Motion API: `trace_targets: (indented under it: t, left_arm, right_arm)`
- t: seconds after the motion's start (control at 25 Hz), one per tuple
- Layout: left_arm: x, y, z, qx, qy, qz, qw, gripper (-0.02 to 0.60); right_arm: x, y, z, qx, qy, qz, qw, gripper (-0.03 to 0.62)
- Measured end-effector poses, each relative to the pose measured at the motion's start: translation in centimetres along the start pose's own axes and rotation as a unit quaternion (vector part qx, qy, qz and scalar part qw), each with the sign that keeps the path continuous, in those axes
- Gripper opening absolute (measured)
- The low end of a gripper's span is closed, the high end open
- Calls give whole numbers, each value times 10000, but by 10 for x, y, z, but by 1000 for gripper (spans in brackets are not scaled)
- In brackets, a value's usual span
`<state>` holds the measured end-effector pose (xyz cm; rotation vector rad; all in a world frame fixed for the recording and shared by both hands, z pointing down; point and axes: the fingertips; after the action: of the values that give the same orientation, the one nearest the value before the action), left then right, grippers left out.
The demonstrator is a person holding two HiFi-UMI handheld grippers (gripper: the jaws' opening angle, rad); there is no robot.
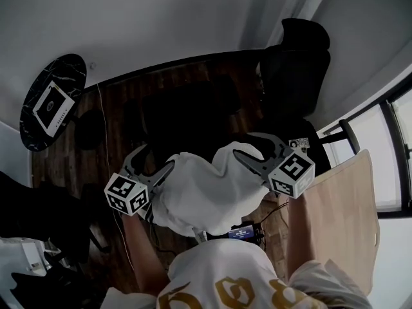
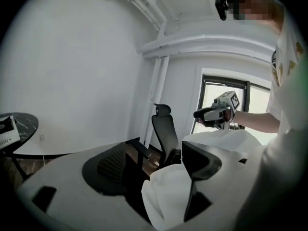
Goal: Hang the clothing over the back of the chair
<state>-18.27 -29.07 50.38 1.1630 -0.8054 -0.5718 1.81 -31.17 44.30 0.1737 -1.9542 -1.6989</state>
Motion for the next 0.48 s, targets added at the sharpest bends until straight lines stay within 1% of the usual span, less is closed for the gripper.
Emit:
trace_targets:
  t: [0.08,0.12,0.16,0.2,0.24,0.32,0.4,0.44,0.48]
  left_arm:
    - [-7,-8,-12,83,37,-98,9999,371]
    - [-9,-12,-18,112,66,-146,9998,370]
    - [-12,-15,-24,150,64,-201,9997,361]
    - [-16,-18,-29,212,7,-264,9994,332]
    - [-20,-21,-32,296,-112,-332,9989,260]
    - [-31,-27,-35,437,-425,-489,9969,160]
    - [-41,-34,-41,444,-656,-670,9946,57]
    - [-45,-36,-45,427,-731,-736,9937,35]
    - [-48,-37,-50,424,-779,-773,9931,29]
  right_arm:
    - [-7,-3,9,-140,73,16,9999,159]
    - [-11,-6,13,-123,164,-30,9998,131]
    - [-15,-9,16,-64,265,-96,9996,65]
    - [-19,-12,20,23,347,-176,9992,14]
    - [-21,-14,26,125,393,-267,9988,12]
    - [-26,-18,39,313,451,-465,9974,12]
    - [-30,-20,51,412,589,-635,9954,12]
    - [-32,-20,56,440,666,-704,9943,12]
    - [-35,-19,62,460,726,-770,9933,12]
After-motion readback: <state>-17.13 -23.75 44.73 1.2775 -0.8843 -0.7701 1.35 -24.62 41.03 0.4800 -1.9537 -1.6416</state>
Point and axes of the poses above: the fingertips, and each gripper's own axes: x forward along the fingers, z to its left, y out of its underside, and after that the axes turned 3 degrees about -z, right-handed
